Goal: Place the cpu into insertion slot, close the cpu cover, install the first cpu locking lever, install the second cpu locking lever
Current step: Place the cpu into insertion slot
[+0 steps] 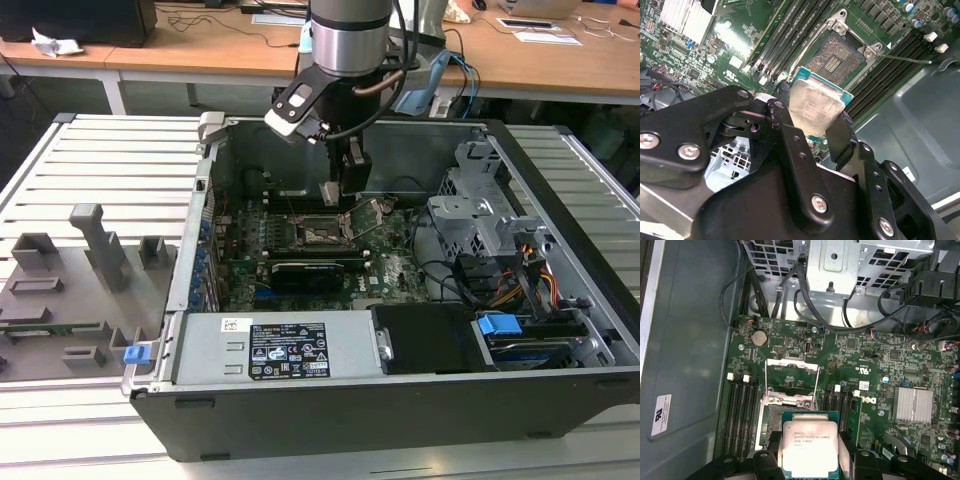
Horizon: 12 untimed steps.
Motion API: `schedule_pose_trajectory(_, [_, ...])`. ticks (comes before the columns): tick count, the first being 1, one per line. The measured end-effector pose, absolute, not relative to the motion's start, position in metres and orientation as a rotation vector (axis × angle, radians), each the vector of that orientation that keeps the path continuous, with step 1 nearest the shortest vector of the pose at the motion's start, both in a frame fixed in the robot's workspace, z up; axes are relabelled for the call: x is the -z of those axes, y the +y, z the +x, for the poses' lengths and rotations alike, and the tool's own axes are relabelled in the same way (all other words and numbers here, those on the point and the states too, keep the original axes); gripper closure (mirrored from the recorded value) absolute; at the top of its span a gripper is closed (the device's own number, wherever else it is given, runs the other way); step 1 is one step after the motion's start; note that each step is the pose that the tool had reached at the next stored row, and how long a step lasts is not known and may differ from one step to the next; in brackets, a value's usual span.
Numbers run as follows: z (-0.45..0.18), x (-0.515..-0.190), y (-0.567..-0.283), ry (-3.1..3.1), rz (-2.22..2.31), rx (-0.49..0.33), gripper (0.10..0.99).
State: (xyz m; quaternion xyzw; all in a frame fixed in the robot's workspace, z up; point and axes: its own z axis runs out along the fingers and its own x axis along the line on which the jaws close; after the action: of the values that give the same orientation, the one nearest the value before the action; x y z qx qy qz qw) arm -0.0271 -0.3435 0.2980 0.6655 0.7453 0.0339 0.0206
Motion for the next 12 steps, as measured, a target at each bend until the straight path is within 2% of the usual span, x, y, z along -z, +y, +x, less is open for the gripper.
schedule_pose_trajectory(12, [-0.0272,-0.2937,-0.3435,2.312,2.064,-0.104,0.553])
